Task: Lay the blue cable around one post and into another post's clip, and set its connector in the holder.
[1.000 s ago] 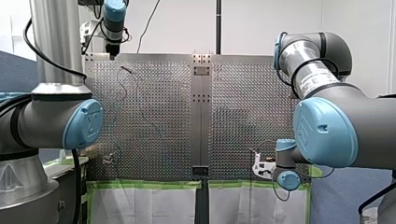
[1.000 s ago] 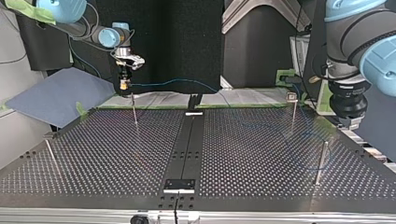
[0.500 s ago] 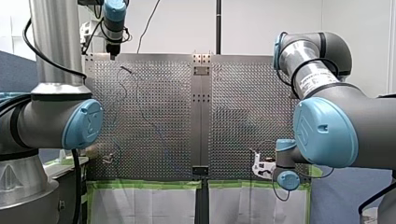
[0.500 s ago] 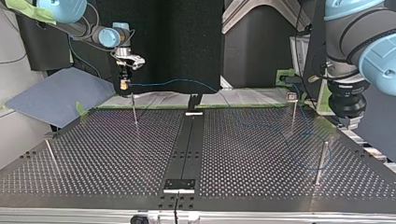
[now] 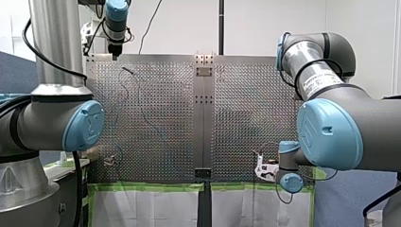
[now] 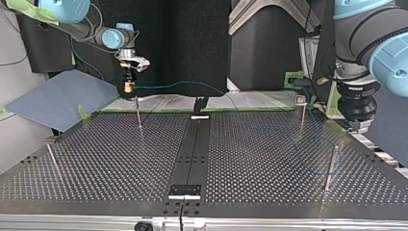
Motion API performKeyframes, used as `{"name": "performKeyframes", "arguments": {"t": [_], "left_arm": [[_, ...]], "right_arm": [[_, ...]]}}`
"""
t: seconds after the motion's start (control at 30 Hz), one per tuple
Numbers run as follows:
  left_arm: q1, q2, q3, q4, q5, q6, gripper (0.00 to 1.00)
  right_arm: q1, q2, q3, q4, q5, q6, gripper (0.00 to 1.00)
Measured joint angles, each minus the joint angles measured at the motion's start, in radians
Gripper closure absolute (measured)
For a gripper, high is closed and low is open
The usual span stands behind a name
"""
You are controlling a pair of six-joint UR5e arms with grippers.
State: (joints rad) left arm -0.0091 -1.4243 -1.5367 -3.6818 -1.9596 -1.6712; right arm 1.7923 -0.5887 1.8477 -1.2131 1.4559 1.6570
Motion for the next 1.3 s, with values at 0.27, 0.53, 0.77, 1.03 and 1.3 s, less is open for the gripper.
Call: {"name": "performKeyframes", "arguments": {"t": [0.27, 0.53, 0.77, 1.03, 1.3], "left_arm": [[-0.002, 0.001, 0.0, 0.0, 0.0, -0.001, 0.01], [-0.016, 0.032, -0.033, 0.028, 0.039, -0.007, 0.01], [-0.055, 0.088, -0.089, 0.084, 0.096, -0.056, 0.01], [-0.122, 0.16, -0.168, 0.162, 0.174, -0.134, 0.01], [-0.184, 0.124, -0.23, 0.224, 0.229, -0.18, 0.01]], "right_arm": [[0.0, 0.0, 0.0, 0.001, 0.0, 0.0, 1.0], [0.0, 0.0, 0.0, 0.001, 0.0, 0.0, 1.0], [0.003, 0.0, 0.0, 0.015, 0.003, -0.009, 1.0], [0.005, 0.0, 0.0, 0.053, 0.021, -0.02, 1.0], [0.005, 0.0, 0.0, 0.082, 0.024, -0.02, 1.0]]}}
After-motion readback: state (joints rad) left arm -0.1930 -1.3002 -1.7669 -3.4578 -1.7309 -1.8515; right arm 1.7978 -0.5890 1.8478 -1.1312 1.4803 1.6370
